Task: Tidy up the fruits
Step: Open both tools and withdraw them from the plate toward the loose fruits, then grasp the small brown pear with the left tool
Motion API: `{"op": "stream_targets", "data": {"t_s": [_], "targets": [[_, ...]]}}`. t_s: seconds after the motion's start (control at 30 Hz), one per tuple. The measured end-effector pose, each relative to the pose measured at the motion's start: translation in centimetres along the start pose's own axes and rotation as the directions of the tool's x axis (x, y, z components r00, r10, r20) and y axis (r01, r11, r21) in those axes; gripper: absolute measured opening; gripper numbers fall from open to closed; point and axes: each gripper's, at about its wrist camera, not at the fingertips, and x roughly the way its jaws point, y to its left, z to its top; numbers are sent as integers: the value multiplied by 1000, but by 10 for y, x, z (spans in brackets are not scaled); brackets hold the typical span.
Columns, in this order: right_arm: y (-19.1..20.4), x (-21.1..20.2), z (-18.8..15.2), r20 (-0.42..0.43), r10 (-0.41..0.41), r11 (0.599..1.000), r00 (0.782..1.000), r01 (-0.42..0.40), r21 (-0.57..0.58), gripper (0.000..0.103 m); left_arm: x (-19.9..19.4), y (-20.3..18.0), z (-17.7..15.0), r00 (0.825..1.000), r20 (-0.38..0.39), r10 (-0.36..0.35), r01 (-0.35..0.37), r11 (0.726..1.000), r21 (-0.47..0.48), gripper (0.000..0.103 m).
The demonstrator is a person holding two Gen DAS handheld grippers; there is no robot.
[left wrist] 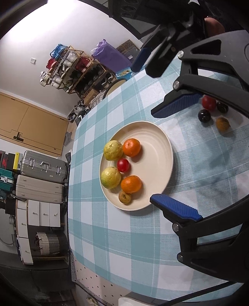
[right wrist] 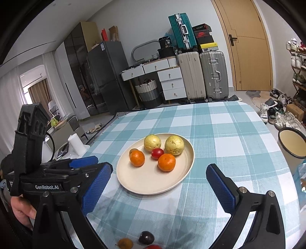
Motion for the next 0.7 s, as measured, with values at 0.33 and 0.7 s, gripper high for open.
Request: {"op": "stream_targets", "data": {"t_s": [0.33, 0.7], "targets": [[9, -22, -11, 16, 0, 1000, 1000, 1, -11, 103, -7, -1, -26, 1000, -10, 21, -21, 1000, -14, 85], [7, -44, -28, 25, -16, 1000, 1000, 16, -5, 103, -5, -17, -62, 999, -52, 16, -14, 999, 36, 95]]}}
